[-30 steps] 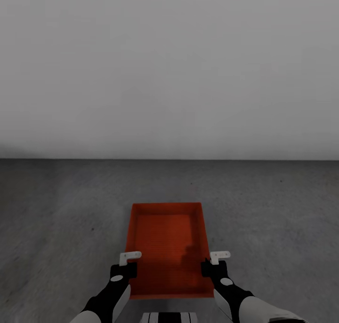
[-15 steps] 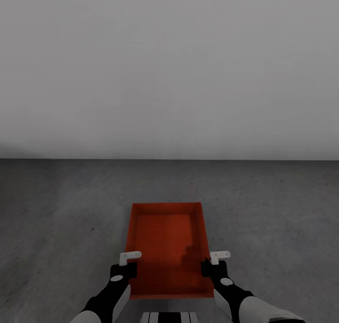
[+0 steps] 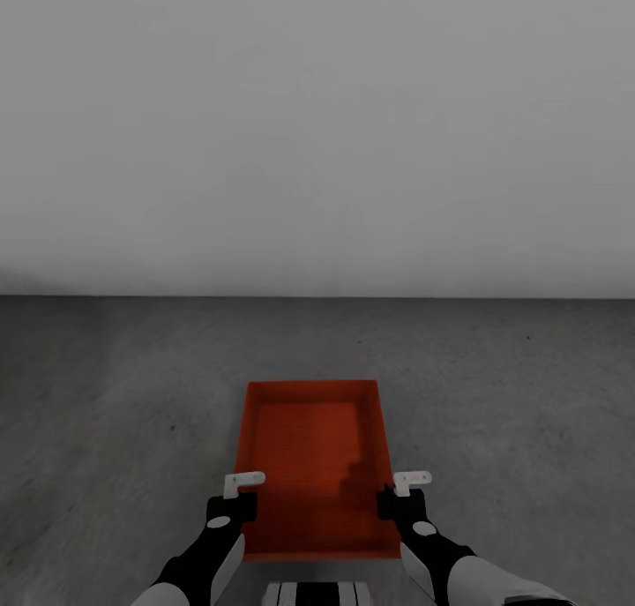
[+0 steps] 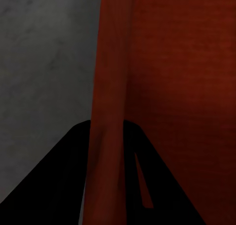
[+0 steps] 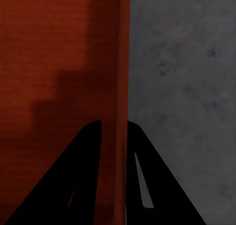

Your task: Move the two storage containers from the living room to the garage. In the garage, place one container on the floor and stack the other container on top of it (either order is fine).

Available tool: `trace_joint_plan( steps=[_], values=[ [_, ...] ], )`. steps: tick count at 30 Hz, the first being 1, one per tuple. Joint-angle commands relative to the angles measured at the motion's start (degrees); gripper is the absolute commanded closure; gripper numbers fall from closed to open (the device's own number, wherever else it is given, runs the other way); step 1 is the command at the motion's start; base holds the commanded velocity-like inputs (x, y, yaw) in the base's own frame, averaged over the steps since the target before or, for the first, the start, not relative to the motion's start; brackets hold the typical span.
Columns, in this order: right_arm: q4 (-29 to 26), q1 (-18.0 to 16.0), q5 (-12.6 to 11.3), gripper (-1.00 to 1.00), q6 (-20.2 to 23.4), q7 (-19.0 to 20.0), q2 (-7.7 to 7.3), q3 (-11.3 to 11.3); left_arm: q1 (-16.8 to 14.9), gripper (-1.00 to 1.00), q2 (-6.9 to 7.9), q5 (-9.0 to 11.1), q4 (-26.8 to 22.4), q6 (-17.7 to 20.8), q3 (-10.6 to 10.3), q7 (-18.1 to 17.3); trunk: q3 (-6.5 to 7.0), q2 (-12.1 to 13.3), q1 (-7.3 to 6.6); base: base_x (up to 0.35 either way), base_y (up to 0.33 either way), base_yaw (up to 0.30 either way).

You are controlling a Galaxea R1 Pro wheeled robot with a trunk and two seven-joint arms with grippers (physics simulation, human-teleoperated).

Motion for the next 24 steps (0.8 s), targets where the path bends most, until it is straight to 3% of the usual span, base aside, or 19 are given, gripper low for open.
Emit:
trace_joint_plan(
  steps=[1, 7, 24],
  values=[
    [0.1, 0.0, -0.3, 1.0, -0.2, -0.5, -0.01, -1.2, 0.0, 1.0, 0.46, -1.0, -2.5, 0.1, 2.2, 0.5, -0.23, -0.4, 0.21, 0.0, 0.0, 0.0],
    [0.1, 0.0, -0.3, 1.0, -0.2, -0.5, -0.01, -1.2, 0.0, 1.0, 0.47, -1.0, -2.5, 0.1, 2.2, 0.6, -1.3, -2.8, 1.53, 0.0, 0.0, 0.0],
    [0.1, 0.0, -0.3, 1.0, -0.2, -0.5, -0.01, -1.2, 0.0, 1.0, 0.47, -1.0, -2.5, 0.1, 2.2, 0.6, -1.3, -2.8, 1.53, 0.0, 0.0, 0.0]
  ],
)
